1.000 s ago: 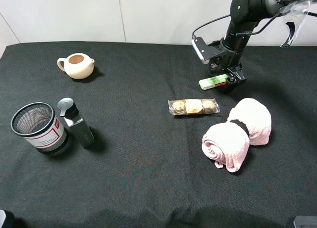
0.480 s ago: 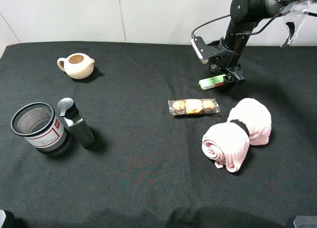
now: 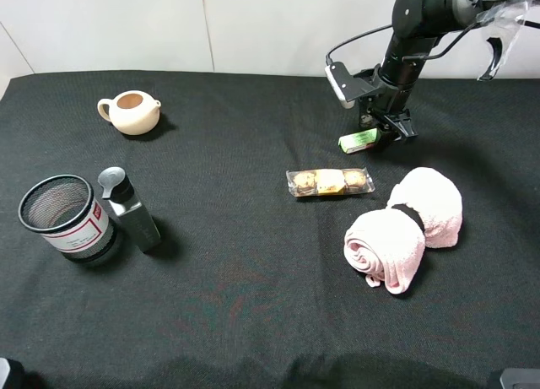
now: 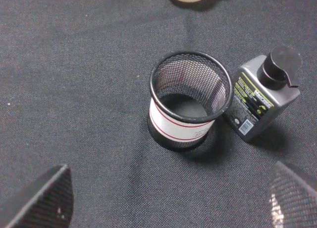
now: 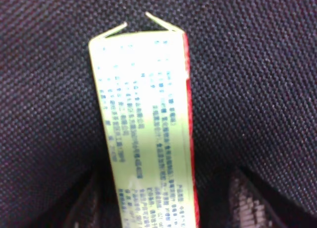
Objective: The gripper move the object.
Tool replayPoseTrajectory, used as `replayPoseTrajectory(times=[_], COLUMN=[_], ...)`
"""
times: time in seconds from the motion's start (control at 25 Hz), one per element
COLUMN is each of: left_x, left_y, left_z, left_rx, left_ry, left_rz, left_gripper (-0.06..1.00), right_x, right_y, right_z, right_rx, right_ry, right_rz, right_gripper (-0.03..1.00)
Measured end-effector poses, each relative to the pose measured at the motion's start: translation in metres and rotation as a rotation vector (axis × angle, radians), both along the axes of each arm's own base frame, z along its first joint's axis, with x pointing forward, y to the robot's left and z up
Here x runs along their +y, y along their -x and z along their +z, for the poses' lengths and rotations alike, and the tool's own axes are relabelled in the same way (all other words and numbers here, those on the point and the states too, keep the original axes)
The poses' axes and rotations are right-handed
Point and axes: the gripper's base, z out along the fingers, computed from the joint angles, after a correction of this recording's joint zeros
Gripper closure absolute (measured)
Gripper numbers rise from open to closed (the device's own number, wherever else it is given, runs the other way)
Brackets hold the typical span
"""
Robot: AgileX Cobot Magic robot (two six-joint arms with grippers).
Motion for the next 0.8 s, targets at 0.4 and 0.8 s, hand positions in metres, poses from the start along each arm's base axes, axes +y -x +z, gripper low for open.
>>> replayPoseTrajectory(times=[0.4,0.8], left_x=[0.0,0.0], left_y=[0.0,0.0], left_z=[0.0,0.0], left_rx=[0.0,0.0], left_ry=[0.0,0.0], left_rz=[0.0,0.0], left_gripper=[0.11,0.11], right_x=[0.0,0.0007], right_y=[0.0,-0.0024], right_z=[0.0,0.0002], right_rx=[0.0,-0.027], right_ry=[0.0,-0.008], right_rz=[0.0,-0.006], right_gripper=[0.68,0.68])
